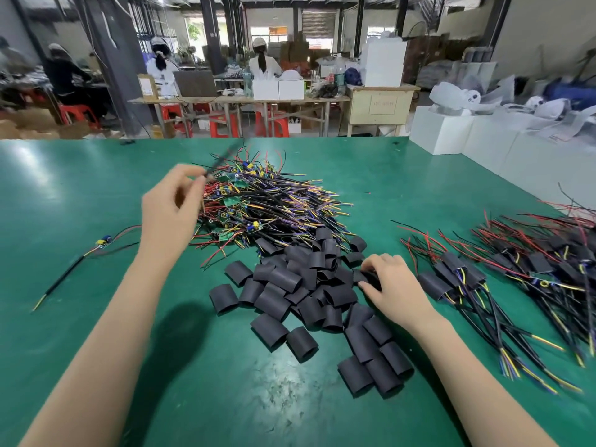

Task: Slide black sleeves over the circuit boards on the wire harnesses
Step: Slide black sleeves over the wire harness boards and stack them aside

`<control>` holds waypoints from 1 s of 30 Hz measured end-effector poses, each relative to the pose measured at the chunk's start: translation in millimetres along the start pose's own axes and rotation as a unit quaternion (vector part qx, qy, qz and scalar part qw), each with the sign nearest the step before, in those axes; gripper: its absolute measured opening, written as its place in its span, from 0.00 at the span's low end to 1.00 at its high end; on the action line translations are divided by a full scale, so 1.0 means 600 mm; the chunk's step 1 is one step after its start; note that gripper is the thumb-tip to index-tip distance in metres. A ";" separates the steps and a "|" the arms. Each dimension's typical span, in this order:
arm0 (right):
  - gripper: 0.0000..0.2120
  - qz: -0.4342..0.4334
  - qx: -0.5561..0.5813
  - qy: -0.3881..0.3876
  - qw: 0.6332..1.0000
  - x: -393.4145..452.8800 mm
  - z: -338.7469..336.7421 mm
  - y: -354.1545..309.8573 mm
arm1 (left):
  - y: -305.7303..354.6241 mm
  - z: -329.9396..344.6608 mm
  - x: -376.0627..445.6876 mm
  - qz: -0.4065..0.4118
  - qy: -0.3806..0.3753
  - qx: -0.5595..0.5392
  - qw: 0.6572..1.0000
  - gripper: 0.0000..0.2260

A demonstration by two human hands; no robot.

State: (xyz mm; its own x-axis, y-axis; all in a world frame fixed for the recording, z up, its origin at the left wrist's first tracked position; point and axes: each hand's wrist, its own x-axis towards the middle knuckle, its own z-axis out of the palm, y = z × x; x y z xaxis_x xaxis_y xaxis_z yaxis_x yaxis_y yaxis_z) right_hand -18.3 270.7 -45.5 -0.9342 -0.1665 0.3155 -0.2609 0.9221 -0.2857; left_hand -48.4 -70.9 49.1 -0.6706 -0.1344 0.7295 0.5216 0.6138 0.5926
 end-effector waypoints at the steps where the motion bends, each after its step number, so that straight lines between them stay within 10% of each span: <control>1: 0.15 0.007 0.004 -0.005 1.000 0.000 0.000 0.001 | 0.000 0.002 -0.016 -0.005 -0.061 -0.016 0.998 0.04; 9: 0.18 0.001 0.072 0.052 0.996 -0.004 -0.012 -0.010 | -0.004 0.044 -0.121 -0.059 -0.271 -0.046 0.960 0.07; 30: 0.15 -0.147 0.158 0.135 0.967 -0.019 -0.031 -0.033 | -0.017 0.061 -0.142 -0.089 -0.310 -0.124 0.938 0.07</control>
State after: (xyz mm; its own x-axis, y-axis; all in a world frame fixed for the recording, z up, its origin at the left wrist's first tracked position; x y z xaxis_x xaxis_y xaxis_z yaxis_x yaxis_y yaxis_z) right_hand 2.2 260.7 -26.9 -0.7219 -0.2686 0.6378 -0.6066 0.6891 -0.3963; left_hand -15.9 -37.5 -31.7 -0.8964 0.3088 0.3180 0.4278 0.4149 0.8031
